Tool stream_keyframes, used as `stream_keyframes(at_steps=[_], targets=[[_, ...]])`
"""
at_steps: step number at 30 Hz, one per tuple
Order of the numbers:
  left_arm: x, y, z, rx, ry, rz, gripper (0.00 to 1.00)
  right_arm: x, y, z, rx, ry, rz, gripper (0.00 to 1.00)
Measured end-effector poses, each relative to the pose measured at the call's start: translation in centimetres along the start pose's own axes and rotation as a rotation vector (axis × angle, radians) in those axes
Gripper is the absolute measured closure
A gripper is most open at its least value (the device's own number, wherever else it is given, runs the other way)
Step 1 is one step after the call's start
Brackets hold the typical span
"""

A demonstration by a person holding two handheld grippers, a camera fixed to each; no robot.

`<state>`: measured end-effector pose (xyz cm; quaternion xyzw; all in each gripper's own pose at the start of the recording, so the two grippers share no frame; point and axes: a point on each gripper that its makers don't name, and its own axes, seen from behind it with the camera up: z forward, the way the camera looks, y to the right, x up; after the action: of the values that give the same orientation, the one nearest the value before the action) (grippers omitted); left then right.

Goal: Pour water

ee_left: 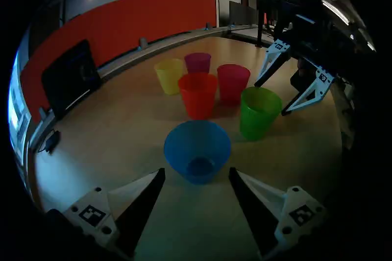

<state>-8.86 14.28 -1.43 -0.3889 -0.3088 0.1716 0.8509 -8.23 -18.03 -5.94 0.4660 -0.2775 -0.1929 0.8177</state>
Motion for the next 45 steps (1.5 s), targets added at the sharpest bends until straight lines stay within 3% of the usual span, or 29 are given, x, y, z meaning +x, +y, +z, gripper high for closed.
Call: stream_keyframes(at_steps=[17, 31, 45], targets=[[-0.8, 0.3, -2.4, 0.068, 0.056, -0.063, 0.03, -0.3, 0.4, -2.7, -0.096, 0.087, 0.095, 0.00], [-0.1, -2.2, -6.5, 0.220, 0.182, -0.150, 0.03, 0.0, 2.5, -5.8, -0.246, 0.184, 0.172, 0.00], [1.7, -5.8, -9.5, 0.389, 0.334, -0.213, 0.03, 1.6, 6.6, -9.0, -0.470, 0.299, 0.241, 0.00]])
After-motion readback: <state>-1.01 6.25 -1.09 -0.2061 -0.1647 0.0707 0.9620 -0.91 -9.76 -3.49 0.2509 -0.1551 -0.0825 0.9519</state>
